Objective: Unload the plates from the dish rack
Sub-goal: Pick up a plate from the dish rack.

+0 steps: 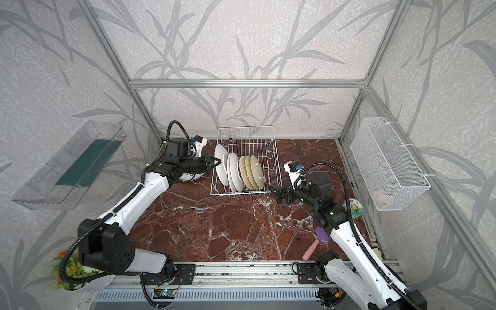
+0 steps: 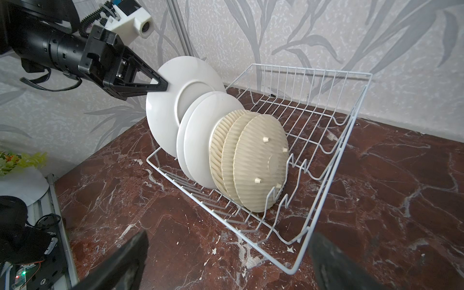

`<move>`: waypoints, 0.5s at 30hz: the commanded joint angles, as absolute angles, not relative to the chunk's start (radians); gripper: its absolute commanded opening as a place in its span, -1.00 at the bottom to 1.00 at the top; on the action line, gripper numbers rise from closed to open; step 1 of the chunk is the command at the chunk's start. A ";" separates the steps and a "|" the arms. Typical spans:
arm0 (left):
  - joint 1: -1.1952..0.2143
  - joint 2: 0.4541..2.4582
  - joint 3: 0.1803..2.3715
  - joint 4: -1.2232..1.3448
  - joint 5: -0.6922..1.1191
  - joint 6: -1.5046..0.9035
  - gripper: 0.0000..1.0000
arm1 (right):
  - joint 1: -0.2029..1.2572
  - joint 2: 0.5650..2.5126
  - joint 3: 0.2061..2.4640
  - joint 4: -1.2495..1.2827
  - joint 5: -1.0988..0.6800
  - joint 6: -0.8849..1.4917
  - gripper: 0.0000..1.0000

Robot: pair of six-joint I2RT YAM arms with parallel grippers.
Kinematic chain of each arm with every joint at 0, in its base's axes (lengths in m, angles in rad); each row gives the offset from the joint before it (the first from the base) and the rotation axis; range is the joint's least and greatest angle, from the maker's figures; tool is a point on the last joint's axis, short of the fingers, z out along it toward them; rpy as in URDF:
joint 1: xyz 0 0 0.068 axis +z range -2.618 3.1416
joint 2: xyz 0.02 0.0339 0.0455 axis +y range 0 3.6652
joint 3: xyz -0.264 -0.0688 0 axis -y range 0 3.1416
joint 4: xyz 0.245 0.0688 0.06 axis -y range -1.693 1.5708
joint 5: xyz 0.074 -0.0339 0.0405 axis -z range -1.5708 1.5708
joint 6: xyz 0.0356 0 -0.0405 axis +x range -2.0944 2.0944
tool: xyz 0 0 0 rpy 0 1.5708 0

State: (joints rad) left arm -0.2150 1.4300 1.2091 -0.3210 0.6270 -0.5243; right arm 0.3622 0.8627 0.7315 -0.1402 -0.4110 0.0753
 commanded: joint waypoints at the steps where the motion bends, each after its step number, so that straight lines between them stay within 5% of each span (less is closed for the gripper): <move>1: -0.204 1.384 1.260 -0.300 0.579 -0.525 -1.00 | 0.367 0.844 0.724 -0.131 -0.413 0.076 0.98; 15: -0.196 1.349 1.293 -0.279 0.567 -0.539 -1.00 | 0.367 0.850 0.720 -0.119 -0.416 0.081 0.98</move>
